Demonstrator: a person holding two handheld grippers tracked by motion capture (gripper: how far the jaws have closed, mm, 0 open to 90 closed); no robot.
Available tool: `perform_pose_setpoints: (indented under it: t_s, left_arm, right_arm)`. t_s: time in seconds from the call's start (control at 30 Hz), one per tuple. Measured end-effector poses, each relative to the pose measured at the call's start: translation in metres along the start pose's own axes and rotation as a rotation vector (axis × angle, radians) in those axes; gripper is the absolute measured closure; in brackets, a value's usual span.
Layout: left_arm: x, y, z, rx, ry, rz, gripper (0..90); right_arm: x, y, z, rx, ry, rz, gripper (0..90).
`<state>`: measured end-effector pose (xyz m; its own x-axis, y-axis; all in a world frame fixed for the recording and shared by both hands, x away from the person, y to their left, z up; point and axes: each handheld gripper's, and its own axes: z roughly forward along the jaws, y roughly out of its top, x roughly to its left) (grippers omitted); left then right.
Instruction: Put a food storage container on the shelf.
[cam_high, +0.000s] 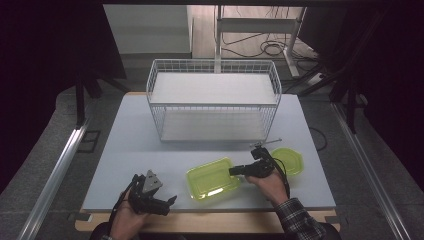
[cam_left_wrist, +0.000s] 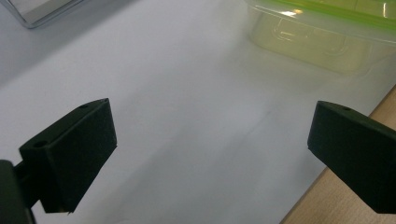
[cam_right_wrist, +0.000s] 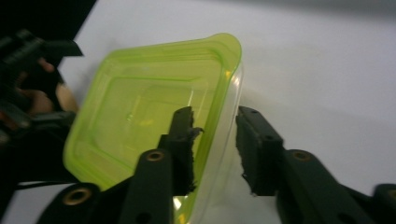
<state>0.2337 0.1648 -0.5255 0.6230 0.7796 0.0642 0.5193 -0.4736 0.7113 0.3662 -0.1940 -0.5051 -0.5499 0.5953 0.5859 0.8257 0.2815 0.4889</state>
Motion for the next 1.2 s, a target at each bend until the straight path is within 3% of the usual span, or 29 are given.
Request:
perform_pose_setpoints:
  t_s: [0.2, 0.33, 0.67, 1.2]
  left_arm:
    - [0.000, 0.000, 0.000, 0.004, 0.006, 0.007, 0.9]
    - [0.000, 0.000, 0.000, -0.003, 0.007, 0.002, 1.0]
    - [0.003, 0.000, -0.003, -0.033, 0.025, -0.015, 0.5]
    - [0.002, 0.000, -0.003, -0.038, 0.031, -0.011, 0.2]
  right_arm:
    - [-0.006, 0.001, -0.002, 0.014, 0.101, 0.097, 79.7]
    - [-0.001, 0.002, -0.004, 0.013, 0.090, 0.071, 80.0]
    - [0.012, 0.011, -0.023, -0.056, 0.072, 0.008, 80.0]
    - [0.018, 0.023, -0.038, -0.126, 0.085, -0.007, 80.2]
